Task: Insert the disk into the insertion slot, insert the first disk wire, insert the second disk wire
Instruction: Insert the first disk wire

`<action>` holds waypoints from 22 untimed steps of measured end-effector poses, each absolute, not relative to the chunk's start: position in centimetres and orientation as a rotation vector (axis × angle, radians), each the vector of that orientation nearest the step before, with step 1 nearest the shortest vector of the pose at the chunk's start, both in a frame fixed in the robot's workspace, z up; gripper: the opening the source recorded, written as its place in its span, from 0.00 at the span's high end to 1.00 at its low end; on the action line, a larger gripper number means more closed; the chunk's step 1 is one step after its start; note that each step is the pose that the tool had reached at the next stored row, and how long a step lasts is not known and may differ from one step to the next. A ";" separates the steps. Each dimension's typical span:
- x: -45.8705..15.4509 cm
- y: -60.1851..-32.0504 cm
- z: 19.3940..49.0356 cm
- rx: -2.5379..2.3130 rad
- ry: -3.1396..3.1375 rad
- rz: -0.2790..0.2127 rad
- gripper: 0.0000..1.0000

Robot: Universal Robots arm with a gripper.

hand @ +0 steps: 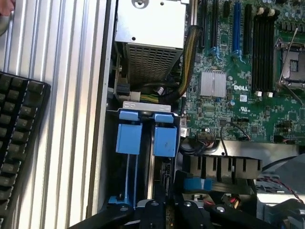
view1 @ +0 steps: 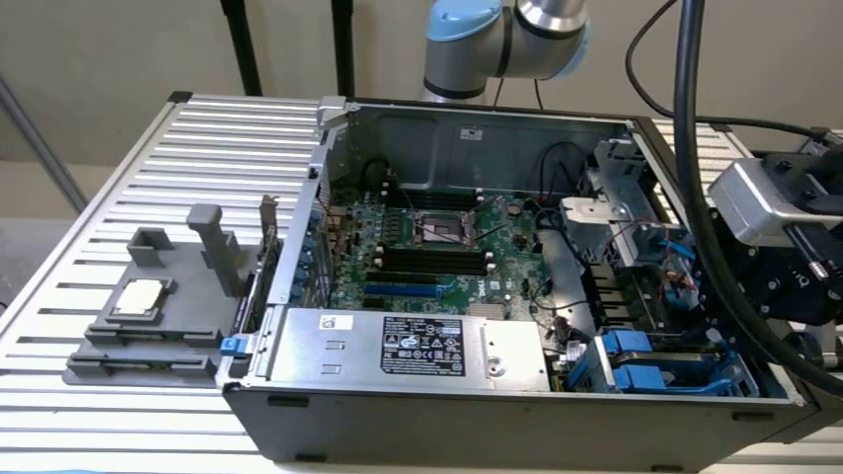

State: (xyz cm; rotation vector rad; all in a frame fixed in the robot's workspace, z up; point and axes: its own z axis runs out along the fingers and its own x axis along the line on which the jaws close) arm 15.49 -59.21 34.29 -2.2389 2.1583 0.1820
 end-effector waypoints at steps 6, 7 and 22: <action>15.3 -59.2 34.2 -2.211 2.188 0.179 0.83; 15.3 -59.1 34.2 -2.206 2.193 0.179 0.83; 15.3 -59.0 34.1 -2.187 2.220 0.168 0.83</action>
